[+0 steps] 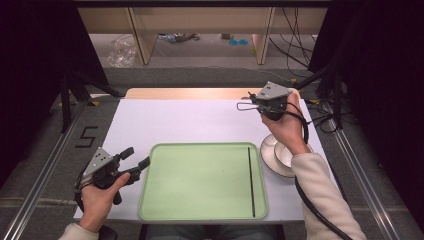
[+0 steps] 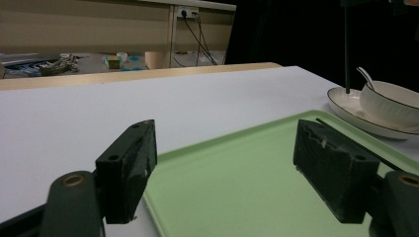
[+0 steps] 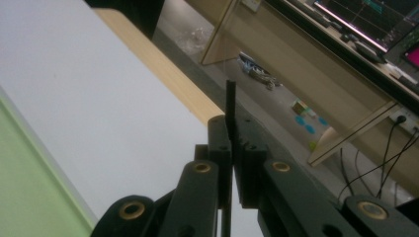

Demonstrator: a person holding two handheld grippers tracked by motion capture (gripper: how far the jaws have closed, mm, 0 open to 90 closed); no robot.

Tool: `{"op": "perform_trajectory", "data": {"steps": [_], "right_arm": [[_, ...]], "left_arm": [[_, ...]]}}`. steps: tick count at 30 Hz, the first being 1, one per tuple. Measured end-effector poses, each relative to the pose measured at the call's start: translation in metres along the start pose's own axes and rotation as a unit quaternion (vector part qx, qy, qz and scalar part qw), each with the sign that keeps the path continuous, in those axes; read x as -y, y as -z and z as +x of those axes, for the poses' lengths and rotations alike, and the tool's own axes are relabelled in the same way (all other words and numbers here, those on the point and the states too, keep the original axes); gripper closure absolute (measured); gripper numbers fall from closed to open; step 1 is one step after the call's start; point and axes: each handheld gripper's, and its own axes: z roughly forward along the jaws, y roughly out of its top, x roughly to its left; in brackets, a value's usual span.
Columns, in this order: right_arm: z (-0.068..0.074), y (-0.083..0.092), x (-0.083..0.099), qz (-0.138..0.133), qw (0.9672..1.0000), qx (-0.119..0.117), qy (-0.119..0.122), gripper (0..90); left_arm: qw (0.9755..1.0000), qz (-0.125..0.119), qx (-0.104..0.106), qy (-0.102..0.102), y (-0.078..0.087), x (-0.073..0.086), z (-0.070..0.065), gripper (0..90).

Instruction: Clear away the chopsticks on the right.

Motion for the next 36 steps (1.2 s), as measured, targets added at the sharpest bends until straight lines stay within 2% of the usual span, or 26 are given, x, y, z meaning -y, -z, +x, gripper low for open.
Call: {"op": "perform_trajectory", "data": {"steps": [2,3,4,6,9,10,12,14,20,21,24,26,31,32,36], "right_arm": [[-0.002,0.003,0.0,-0.015,0.9997,0.007,-0.02,88.5],[-0.003,0.004,-0.001,-0.012,0.9994,0.001,-0.032,88.4],[-0.005,0.005,-0.001,-0.022,0.9989,0.005,-0.04,88.4],[-0.007,0.007,-0.001,-0.026,0.9979,0.003,-0.059,88.4],[-0.01,0.01,-0.002,-0.037,0.9949,0.0,-0.094,88.4],[-0.011,0.012,-0.002,-0.04,0.9926,-0.004,-0.114,88.4],[-0.011,0.013,-0.002,-0.046,0.9916,-0.002,-0.12,88.4],[-0.013,0.014,-0.002,-0.05,0.9885,-0.008,-0.142,88.4],[-0.012,0.016,-0.002,-0.052,0.9856,-0.016,-0.16,88.4],[-0.012,0.016,-0.002,-0.051,0.9838,-0.019,-0.171,88.4],[-0.013,0.018,-0.003,-0.057,0.9815,-0.021,-0.181,88.4],[-0.013,0.02,-0.003,-0.063,0.978,-0.023,-0.198,88.4],[-0.014,0.021,-0.004,-0.064,0.9749,-0.026,-0.212,88.4],[-0.012,0.022,-0.005,-0.059,0.971,-0.031,-0.23,88.4],[-0.011,0.022,-0.005,-0.053,0.969,-0.031,-0.24,88.4]], "left_arm": [[1.0,0.0,0.0,0.002,0.0,0.0,0.0,24.8],[1.0,0.0,0.0,0.001,0.0,0.0,0.0,24.8],[1.0,0.0,0.0,0.0,0.0,0.0,0.0,24.8],[1.0,0.0,-0.001,0.001,0.0,0.0,0.0,24.8],[1.0,0.0,-0.001,0.0,0.0,0.0,0.0,24.8],[1.0,0.0,0.0,0.0,0.0,0.0,0.0,24.8],[1.0,0.0,0.0,0.0,0.0,0.0,0.0,24.9],[1.0,0.0,-0.001,0.0,0.0,0.0,0.0,24.8],[1.0,-0.001,-0.001,0.0,0.0,0.0,0.0,24.9],[1.0,-0.001,-0.001,-0.001,0.0,0.0,0.0,24.9],[1.0,0.0,-0.001,0.0,0.0,0.0,0.0,24.8],[1.0,0.001,-0.001,0.001,0.0,0.0,0.0,24.9],[1.0,0.0,-0.001,0.0,0.0,0.0,0.0,24.9],[1.0,0.0,0.0,0.0,0.0,0.0,0.0,24.8],[1.0,0.0,-0.001,0.0,0.001,0.0,0.0,24.9]]}}
